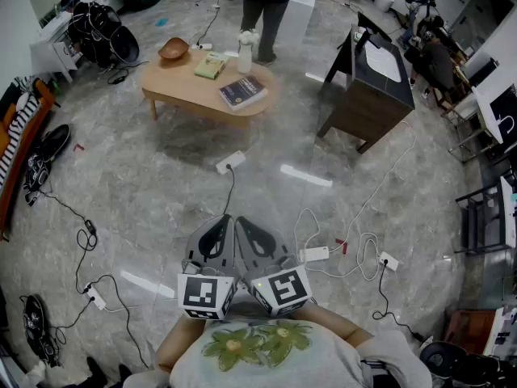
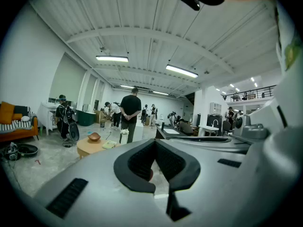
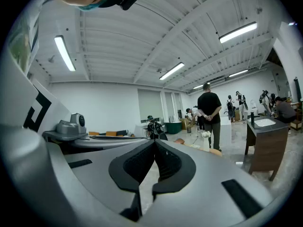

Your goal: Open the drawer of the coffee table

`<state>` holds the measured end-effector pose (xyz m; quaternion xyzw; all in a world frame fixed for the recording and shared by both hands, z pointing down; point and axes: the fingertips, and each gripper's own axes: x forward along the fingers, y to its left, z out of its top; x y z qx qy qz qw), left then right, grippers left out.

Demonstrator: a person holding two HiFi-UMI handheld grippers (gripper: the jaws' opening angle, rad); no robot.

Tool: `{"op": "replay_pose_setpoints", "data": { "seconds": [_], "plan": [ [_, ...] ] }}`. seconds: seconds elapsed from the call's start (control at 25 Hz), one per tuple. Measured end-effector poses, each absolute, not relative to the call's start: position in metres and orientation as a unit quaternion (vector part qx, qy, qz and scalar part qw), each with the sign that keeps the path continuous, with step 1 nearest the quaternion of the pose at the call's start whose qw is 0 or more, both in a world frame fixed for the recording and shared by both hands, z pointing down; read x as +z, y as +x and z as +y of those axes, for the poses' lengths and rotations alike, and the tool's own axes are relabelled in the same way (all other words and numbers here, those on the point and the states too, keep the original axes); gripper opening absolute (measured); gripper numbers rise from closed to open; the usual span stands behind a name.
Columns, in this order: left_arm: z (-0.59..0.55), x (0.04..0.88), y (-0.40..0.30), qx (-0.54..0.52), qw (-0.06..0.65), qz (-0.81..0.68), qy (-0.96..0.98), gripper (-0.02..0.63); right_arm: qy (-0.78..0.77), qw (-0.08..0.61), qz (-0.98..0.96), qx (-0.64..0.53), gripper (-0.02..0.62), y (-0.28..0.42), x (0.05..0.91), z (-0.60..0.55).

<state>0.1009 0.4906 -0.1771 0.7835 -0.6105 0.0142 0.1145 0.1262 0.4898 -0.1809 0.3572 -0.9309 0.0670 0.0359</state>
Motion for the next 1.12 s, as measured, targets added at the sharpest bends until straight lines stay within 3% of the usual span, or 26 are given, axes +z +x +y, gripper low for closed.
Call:
{"op": "replay_pose_setpoints", "data": {
  "seconds": [0.52,1.12],
  "plan": [
    [0.481,-0.155,0.05,0.005,0.145,-0.599,0.787,0.009,0.346,0.058,-0.932,0.088,0.021,0.074,-0.159,0.484],
    [0.359,-0.135,0.025,0.038,0.157,-0.591,0.79,0.009,0.291,0.087,-0.946,0.115,0.023,0.046,-0.133,0.368]
  ]
}}
